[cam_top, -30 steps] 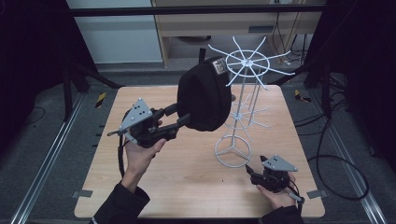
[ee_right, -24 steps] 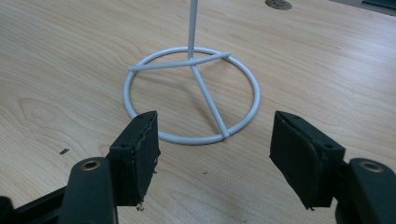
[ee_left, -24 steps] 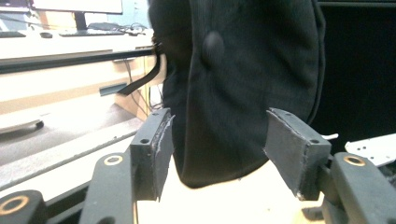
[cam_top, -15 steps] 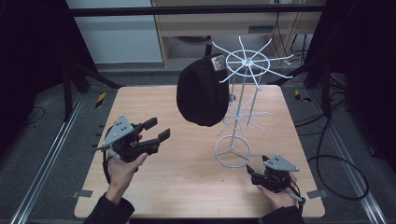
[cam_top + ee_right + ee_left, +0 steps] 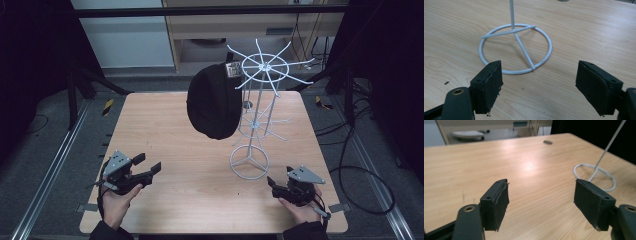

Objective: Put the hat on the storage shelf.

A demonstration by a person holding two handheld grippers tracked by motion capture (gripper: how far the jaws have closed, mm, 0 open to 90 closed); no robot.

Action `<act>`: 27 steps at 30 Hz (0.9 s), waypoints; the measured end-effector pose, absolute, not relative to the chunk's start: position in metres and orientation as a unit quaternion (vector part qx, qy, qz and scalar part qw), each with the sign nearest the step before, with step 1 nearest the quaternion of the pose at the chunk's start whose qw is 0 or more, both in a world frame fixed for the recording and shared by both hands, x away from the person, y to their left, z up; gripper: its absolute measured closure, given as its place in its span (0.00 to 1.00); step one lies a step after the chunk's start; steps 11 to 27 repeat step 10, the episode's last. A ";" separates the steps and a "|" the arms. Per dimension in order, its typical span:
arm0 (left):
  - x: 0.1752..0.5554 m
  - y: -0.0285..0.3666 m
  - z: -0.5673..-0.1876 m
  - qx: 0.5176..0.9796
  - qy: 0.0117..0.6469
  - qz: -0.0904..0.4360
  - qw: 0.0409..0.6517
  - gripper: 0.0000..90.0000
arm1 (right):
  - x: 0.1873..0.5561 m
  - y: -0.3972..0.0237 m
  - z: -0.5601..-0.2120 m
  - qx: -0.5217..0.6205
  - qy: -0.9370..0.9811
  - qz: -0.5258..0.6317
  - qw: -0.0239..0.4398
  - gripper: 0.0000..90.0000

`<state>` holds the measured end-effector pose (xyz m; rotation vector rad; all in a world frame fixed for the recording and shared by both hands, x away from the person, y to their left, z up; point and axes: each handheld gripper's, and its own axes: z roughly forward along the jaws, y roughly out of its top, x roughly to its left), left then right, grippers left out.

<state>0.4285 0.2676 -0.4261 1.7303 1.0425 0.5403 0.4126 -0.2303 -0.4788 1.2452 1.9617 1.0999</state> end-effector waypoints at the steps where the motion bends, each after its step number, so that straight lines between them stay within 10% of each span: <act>1: 0.428 0.268 -0.426 0.716 0.431 0.224 0.501 0.29 | 0.413 -0.230 -0.479 0.465 0.732 0.411 0.282 0.23; 27: 0.424 0.289 -0.464 0.726 0.467 0.232 0.448 0.26 | 0.415 -0.240 -0.483 0.478 0.726 0.399 0.292 0.18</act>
